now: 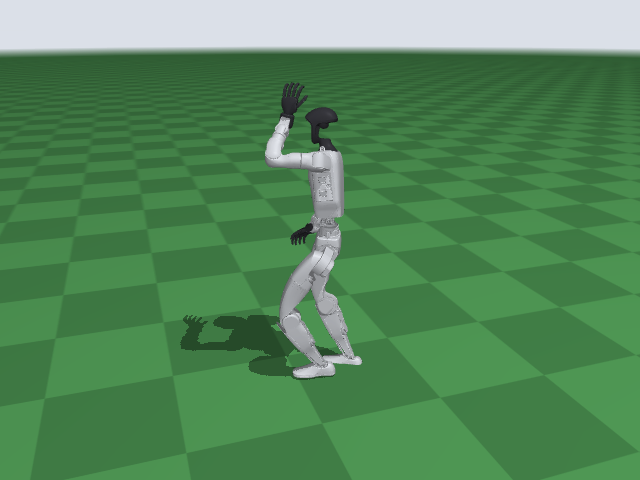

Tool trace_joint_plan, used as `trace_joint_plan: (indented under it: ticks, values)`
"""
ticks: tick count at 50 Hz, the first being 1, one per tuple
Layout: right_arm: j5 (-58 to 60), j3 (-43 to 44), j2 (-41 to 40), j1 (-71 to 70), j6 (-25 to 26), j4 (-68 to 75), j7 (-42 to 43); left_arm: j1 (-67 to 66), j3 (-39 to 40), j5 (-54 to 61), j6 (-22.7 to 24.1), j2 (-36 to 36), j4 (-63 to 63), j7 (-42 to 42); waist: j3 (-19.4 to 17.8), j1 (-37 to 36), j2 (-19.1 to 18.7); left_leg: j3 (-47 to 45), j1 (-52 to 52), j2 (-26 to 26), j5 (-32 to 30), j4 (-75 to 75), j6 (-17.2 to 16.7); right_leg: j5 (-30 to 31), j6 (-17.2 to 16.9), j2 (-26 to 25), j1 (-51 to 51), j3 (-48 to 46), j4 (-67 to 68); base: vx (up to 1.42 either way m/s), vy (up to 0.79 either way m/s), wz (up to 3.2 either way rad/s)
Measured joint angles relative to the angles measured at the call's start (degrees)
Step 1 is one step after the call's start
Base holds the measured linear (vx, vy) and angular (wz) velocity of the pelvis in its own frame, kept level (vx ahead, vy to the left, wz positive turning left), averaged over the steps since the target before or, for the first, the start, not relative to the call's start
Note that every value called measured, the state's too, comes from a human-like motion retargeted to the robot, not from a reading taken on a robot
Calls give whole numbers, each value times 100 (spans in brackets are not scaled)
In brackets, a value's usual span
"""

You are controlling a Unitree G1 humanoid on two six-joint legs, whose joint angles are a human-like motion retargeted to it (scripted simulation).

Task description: Walk

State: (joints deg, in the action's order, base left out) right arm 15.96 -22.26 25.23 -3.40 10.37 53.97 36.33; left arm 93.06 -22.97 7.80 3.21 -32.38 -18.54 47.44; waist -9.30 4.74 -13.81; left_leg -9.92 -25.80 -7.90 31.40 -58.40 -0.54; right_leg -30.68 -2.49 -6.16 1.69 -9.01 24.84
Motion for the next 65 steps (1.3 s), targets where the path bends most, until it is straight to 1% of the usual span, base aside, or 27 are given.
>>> trace_joint_plan:
  ticks: [3,5,7,8,12,15,17,20,22,23,25,27,30,31,32,35,40,43,48,51,58,62,65]
  values:
    - [-41,53,4,-114,-34,-92,17,125,-23,-16,40,-82,93,35,37,-11,180,-73,-126,404,-295,1233,-194,-138,-49,106,189,-27,-100,41,-5,9]
    - [-34,68,-22,-121,-54,-146,34,155,-60,-27,52,-132,118,37,58,-18,230,-33,-239,545,-409,1714,-318,-280,-49,74,279,-43,-14,41,-4,7]
    - [-7,81,-14,-177,-69,-177,8,293,-101,1,76,-195,195,25,108,-10,383,-46,-102,839,-720,2508,-362,-376,-56,185,381,-47,-34,43,-3,10]
    - [12,62,-43,-141,-76,-184,13,293,-129,3,77,-200,194,18,124,-2,418,-20,-146,874,-731,2495,-374,-459,-55,185,413,-55,87,43,-3,6]
    - [95,-21,-117,-26,-103,-176,-5,403,-242,39,71,-272,206,-32,235,-6,602,-26,-82,1063,-810,2403,-264,-743,-81,317,481,-31,607,47,-4,-4]
    - [228,-118,-187,102,-113,-93,-57,505,-330,62,63,-326,222,-91,313,18,809,-99,87,1264,-762,2214,-50,-811,-228,556,447,71,1298,49,-5,-1]
    - [358,-194,-247,194,-115,-4,-131,566,-386,47,61,-360,232,-153,359,61,990,-156,245,1485,-621,2165,130,-604,-445,827,303,143,2023,47,-6,3]
    - [594,-321,-345,298,-109,162,-296,658,-435,-67,64,-432,241,-276,418,166,1316,-239,576,1958,-584,2356,354,265,-863,1425,-149,262,3456,45,-6,6]
    - [718,-403,-430,356,-81,275,-393,675,-446,-196,51,-494,224,-341,448,272,1482,-237,797,2221,-556,2513,476,624,-971,1801,-549,360,4363,43,-5,11]
    - [779,-436,-471,376,-65,327,-433,674,-444,-261,38,-532,217,-371,458,329,1540,-221,914,2329,-539,2599,527,737,-973,1973,-755,406,4748,42,-3,10]
    - [870,-494,-545,401,-36,424,-496,660,-439,-353,13,-606,206,-436,463,449,1607,-167,1166,2484,-489,2776,597,764,-874,2293,-1168,469,5338,42,-2,9]
    - [921,-528,-607,405,-20,499,-528,621,-426,-394,-22,-658,210,-495,444,568,1610,-78,1444,2562,-423,2969,624,563,-689,2538,-1577,502,5607,41,0,11]
    - [944,-562,-635,348,4,565,-568,556,-378,-387,-38,-724,216,-605,379,741,1486,114,1950,2556,-358,3415,614,185,-430,2673,-2169,492,5449,41,2,11]
    - [924,-565,-661,366,9,563,-571,510,-376,-364,-33,-711,205,-641,361,791,1496,159,2071,2558,-294,3446,605,60,-387,2695,-2334,493,5265,40,1,12]
    - [900,-568,-673,369,15,557,-581,471,-368,-337,-25,-703,191,-678,337,834,1472,213,2210,2535,-242,3520,594,-39,-350,2670,-2486,481,5032,40,0,9]
    - [769,-565,-648,342,38,502,-635,374,-313,-221,27,-682,142,-772,248,896,1274,387,2668,2350,-127,3846,551,-113,-355,2312,-2808,407,3973,40,0,-1]
    - [474,-531,-600,391,99,372,-707,141,-191,-53,125,-508,69,-771,214,779,974,533,3102,1995,124,3994,448,222,-556,1454,-2851,411,1715,39,-4,-17]
    - [392,-522,-601,454,92,321,-723,19,-158,34,146,-401,17,-782,267,692,964,607,3211,1935,375,3822,413,394,-605,1230,-2838,489,1162,38,-7,-10]
    - [365,-541,-559,591,63,280,-733,-118,-89,223,160,-248,-31,-860,359,528,861,861,3407,1766,804,3311,349,617,-465,962,-2575,474,1152,40,-9,-2]
    - [405,-566,-512,667,51,284,-713,-155,-30,306,150,-153,-21,-893,357,444,713,1096,3497,1598,911,2773,227,475,-270,764,-2279,393,1252,39,-9,1]
    - [617,-670,-397,754,79,287,-597,-64,72,333,44,17,155,-843,184,307,185,1389,3409,953,433,959,-319,247,87,117,-1308,123,969,34,-9,5]
    - [744,-746,-338,728,105,241,-518,106,65,382,-16,82,329,-774,19,257,-101,1416,3116,488,258,-172,-451,260,186,-269,-717,31,549,29,-6,5]
    - [760,-801,-314,700,118,208,-459,252,25,489,-41,117,456,-721,-105,217,-239,1460,2860,225,303,-773,-430,283,195,-508,-349,54,297,26,-4,-6]
